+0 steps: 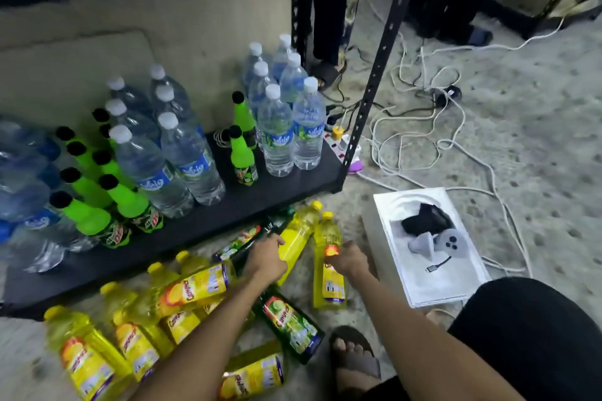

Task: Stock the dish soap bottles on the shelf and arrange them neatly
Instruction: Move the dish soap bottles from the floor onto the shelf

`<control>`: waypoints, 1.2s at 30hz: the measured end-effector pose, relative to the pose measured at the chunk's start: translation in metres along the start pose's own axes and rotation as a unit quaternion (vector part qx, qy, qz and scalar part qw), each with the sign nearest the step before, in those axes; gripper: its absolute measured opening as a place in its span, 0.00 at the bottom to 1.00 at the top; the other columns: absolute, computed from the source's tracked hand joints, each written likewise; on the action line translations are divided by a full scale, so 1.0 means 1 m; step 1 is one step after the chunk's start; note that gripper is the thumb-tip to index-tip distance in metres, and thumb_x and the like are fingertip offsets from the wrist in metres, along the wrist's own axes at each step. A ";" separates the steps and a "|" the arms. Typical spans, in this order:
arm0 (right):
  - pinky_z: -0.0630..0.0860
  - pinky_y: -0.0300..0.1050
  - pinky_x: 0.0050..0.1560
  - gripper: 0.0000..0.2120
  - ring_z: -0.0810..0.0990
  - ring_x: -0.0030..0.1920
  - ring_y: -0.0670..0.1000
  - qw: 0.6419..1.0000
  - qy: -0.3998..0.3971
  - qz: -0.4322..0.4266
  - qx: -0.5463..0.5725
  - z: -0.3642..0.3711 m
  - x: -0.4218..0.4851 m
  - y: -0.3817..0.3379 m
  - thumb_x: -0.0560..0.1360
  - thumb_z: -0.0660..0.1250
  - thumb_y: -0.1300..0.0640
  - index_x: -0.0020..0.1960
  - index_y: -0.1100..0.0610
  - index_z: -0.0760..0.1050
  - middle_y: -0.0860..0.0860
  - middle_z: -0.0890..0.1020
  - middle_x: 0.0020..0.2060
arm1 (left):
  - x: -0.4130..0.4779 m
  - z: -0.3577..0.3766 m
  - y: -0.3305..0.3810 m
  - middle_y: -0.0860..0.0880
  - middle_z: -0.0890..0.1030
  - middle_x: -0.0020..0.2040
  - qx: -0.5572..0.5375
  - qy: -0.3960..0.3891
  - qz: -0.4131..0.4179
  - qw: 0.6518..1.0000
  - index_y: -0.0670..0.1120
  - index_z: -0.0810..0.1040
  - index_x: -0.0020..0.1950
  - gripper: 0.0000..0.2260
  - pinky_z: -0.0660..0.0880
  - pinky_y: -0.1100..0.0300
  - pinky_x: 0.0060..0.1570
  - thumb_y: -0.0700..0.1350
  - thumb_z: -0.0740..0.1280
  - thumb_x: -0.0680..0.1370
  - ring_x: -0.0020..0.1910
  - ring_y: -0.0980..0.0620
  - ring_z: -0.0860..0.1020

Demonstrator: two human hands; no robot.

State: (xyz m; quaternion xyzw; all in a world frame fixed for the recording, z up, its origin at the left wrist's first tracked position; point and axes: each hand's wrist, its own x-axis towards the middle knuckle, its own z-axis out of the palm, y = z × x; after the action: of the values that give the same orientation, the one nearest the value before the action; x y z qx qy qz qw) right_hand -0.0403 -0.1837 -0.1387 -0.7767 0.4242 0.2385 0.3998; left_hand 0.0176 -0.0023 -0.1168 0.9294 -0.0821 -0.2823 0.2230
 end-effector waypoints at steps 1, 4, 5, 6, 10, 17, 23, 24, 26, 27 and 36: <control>0.77 0.48 0.60 0.35 0.79 0.64 0.59 1.000 -0.001 0.006 0.001 0.007 0.013 0.001 0.68 0.77 0.46 0.69 0.58 0.70 0.59 0.80 0.63 | 0.013 0.010 0.000 0.46 0.75 0.67 0.019 0.000 -0.014 1.000 0.46 0.73 0.67 0.24 0.73 0.55 0.64 0.37 0.69 0.72 0.65 0.47 0.75; 0.78 0.46 0.54 0.35 0.79 0.62 0.59 0.999 0.001 0.019 0.027 0.023 0.051 -0.001 0.69 0.77 0.49 0.70 0.57 0.67 0.59 0.79 0.63 | 0.058 0.046 -0.003 0.42 0.68 0.71 0.098 -0.027 -0.045 0.994 0.42 0.64 0.74 0.29 0.71 0.50 0.67 0.40 0.69 0.75 0.69 0.42 0.70; 0.77 0.47 0.54 0.35 0.79 0.62 0.59 0.999 0.003 0.024 0.035 0.028 0.062 -0.002 0.69 0.77 0.50 0.70 0.58 0.66 0.59 0.78 0.63 | 0.071 0.057 -0.006 0.41 0.67 0.71 0.123 -0.033 -0.046 0.991 0.41 0.62 0.75 0.30 0.71 0.50 0.67 0.42 0.70 0.76 0.69 0.41 0.69; 0.77 0.48 0.56 0.35 0.79 0.62 0.60 0.999 0.005 0.024 0.043 0.032 0.071 0.000 0.68 0.78 0.50 0.70 0.58 0.67 0.59 0.78 0.63 | 0.078 0.065 -0.008 0.40 0.67 0.71 0.141 -0.037 -0.050 0.988 0.40 0.61 0.74 0.30 0.71 0.49 0.66 0.43 0.69 0.76 0.69 0.40 0.70; 0.81 0.48 0.53 0.33 0.83 0.55 0.57 0.996 0.003 0.063 0.056 0.044 0.092 0.003 0.63 0.80 0.49 0.63 0.61 0.76 0.58 0.82 0.56 | 0.094 0.083 -0.012 0.39 0.71 0.68 0.132 0.003 -0.092 0.987 0.39 0.61 0.72 0.26 0.72 0.47 0.60 0.39 0.66 0.77 0.65 0.39 0.73; 0.81 0.48 0.48 0.28 0.83 0.55 0.60 0.989 0.055 0.093 0.096 0.032 0.081 0.002 0.64 0.81 0.51 0.59 0.64 0.79 0.59 0.82 0.54 | 0.097 0.069 -0.003 0.43 0.78 0.62 0.115 -0.044 -0.129 0.984 0.40 0.71 0.66 0.33 0.77 0.54 0.56 0.50 0.79 0.67 0.62 0.44 0.78; 0.78 0.48 0.50 0.26 0.83 0.53 0.62 0.977 0.160 -0.072 0.123 -0.038 0.014 -0.027 0.59 0.81 0.50 0.55 0.56 0.81 0.59 0.86 0.49 | 0.069 0.002 0.026 0.46 0.83 0.52 0.089 -0.098 -0.099 0.986 0.44 0.80 0.50 0.34 0.74 0.57 0.37 0.65 0.78 0.52 0.50 0.47 0.81; 0.79 0.48 0.49 0.26 0.84 0.50 0.61 0.969 0.181 -0.102 0.130 -0.054 -0.001 -0.035 0.57 0.81 0.48 0.52 0.55 0.81 0.57 0.86 0.46 | 0.059 -0.012 0.029 0.47 0.83 0.47 0.078 -0.106 -0.089 0.987 0.44 0.80 0.45 0.33 0.73 0.56 0.36 0.66 0.77 0.52 0.48 0.47 0.82; 0.81 0.47 0.45 0.28 0.86 0.43 0.58 0.953 0.213 -0.152 0.157 -0.088 -0.030 -0.050 0.52 0.79 0.42 0.48 0.54 0.80 0.54 0.86 0.39 | 0.033 -0.042 0.030 0.51 0.79 0.34 0.020 -0.105 -0.065 0.992 0.43 0.81 0.38 0.30 0.73 0.53 0.34 0.66 0.77 0.52 0.41 0.52 0.82; 0.80 0.46 0.42 0.28 0.86 0.40 0.57 0.942 0.225 -0.182 0.172 -0.107 -0.051 -0.059 0.52 0.80 0.42 0.47 0.54 0.79 0.52 0.86 0.36 | 0.015 -0.060 0.030 0.53 0.78 0.31 -0.018 -0.096 -0.048 0.994 0.44 0.83 0.37 0.28 0.73 0.55 0.33 0.64 0.78 0.51 0.37 0.55 0.80; 0.81 0.53 0.30 0.21 0.81 0.26 0.53 0.813 0.240 -0.461 0.261 -0.260 -0.268 -0.148 0.55 0.83 0.57 0.46 0.54 0.80 0.52 0.84 0.30 | -0.171 -0.248 0.062 0.44 0.87 0.48 -0.306 -0.032 0.211 0.928 0.45 0.86 0.53 0.31 0.79 0.55 0.49 0.46 0.87 0.52 0.45 0.50 0.84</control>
State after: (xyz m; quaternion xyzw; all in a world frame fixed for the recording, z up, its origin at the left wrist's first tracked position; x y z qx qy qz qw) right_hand -0.0474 -0.2254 0.2605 -0.7804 0.1448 -0.2871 0.5363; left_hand 0.0138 0.0820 0.1794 0.7678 -0.1929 -0.2701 0.5479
